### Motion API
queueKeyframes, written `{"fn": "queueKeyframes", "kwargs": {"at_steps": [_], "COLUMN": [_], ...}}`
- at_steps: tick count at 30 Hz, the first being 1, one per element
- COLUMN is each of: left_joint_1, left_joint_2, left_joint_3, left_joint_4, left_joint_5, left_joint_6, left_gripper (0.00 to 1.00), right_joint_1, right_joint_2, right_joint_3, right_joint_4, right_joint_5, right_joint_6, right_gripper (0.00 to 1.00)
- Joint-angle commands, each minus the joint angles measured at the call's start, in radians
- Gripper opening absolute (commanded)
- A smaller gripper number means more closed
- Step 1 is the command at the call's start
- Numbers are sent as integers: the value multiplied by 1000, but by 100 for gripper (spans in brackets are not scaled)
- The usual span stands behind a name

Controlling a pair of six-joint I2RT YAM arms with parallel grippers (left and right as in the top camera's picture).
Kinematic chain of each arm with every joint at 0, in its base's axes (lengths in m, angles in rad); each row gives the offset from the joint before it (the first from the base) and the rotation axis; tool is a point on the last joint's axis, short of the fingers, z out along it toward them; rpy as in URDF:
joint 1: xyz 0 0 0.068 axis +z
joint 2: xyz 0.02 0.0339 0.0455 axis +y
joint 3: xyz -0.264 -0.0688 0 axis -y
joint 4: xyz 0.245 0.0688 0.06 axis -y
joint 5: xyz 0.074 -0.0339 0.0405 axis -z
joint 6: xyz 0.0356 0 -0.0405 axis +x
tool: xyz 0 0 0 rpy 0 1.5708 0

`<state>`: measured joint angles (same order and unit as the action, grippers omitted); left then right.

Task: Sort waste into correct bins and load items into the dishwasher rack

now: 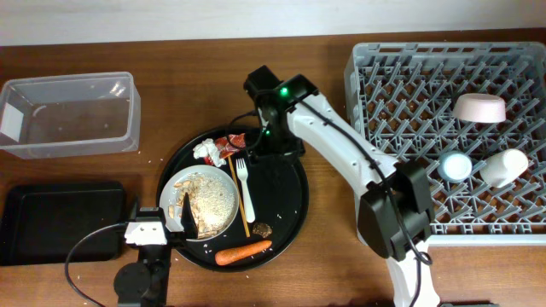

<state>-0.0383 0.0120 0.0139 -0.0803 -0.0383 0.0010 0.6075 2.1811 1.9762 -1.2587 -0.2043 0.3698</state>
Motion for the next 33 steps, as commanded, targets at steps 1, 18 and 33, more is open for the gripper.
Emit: {"fn": "queueKeyframes", "kwargs": {"at_steps": [1, 18, 33], "left_joint_1": [-5, -5, -5], "left_joint_2": [-5, -5, -5], "left_joint_3": [-5, -5, -5], "left_joint_4": [0, 0, 0], "left_joint_5": [-7, -7, -7], "left_joint_6": [15, 15, 15], "left_gripper": [99, 99, 99], "right_joint_1": [29, -272, -310], "right_joint_2": [16, 15, 15], "right_joint_3": [5, 13, 13], "right_joint_4": [19, 85, 86], "right_joint_5": [37, -29, -53], "right_joint_6": [10, 43, 43], "right_gripper": [73, 99, 99]}}
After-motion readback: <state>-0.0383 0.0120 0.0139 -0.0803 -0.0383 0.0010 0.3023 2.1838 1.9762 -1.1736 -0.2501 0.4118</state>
